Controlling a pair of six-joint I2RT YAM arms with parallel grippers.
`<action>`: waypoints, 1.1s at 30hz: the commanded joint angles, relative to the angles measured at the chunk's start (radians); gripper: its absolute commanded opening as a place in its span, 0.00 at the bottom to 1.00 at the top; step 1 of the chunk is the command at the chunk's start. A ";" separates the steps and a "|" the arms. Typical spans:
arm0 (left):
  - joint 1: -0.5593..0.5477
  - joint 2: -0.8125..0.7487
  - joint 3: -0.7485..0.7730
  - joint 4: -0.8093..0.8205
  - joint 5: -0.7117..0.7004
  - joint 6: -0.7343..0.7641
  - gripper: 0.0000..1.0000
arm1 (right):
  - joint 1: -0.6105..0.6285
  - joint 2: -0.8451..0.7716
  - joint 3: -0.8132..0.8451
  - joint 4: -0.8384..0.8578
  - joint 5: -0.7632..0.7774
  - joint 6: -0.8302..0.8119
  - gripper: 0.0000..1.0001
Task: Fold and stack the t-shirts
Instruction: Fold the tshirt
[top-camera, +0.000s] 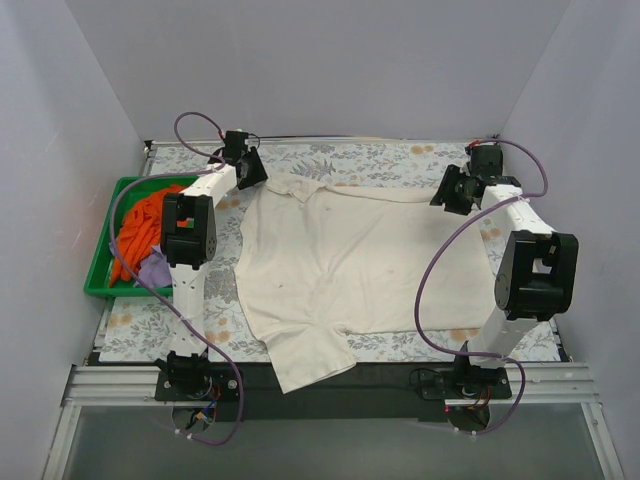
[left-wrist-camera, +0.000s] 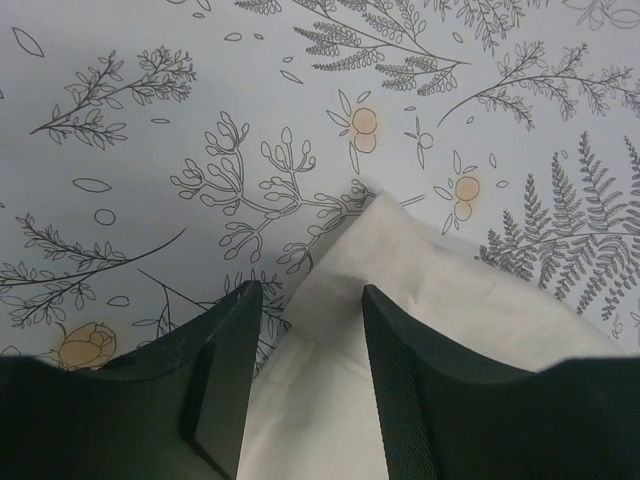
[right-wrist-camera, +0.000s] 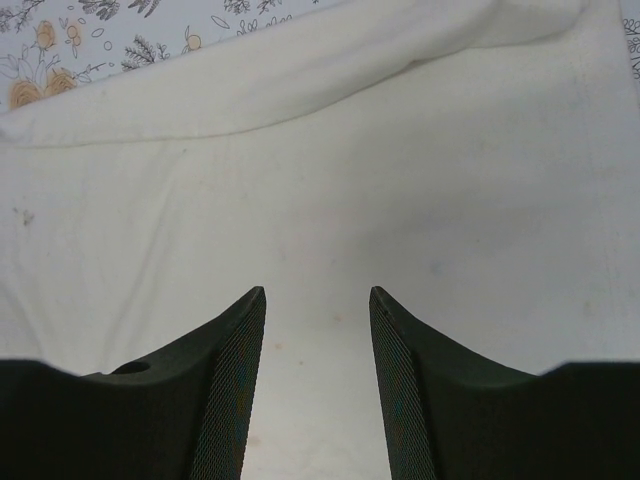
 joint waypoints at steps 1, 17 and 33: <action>0.001 0.015 0.027 0.012 0.019 0.017 0.43 | -0.007 0.011 -0.003 0.045 -0.010 -0.015 0.45; 0.001 -0.007 -0.016 0.062 0.094 0.002 0.00 | -0.028 0.078 0.069 0.061 0.042 -0.032 0.45; 0.001 -0.136 -0.020 0.061 0.117 0.035 0.00 | -0.107 0.192 0.198 0.093 0.121 0.000 0.46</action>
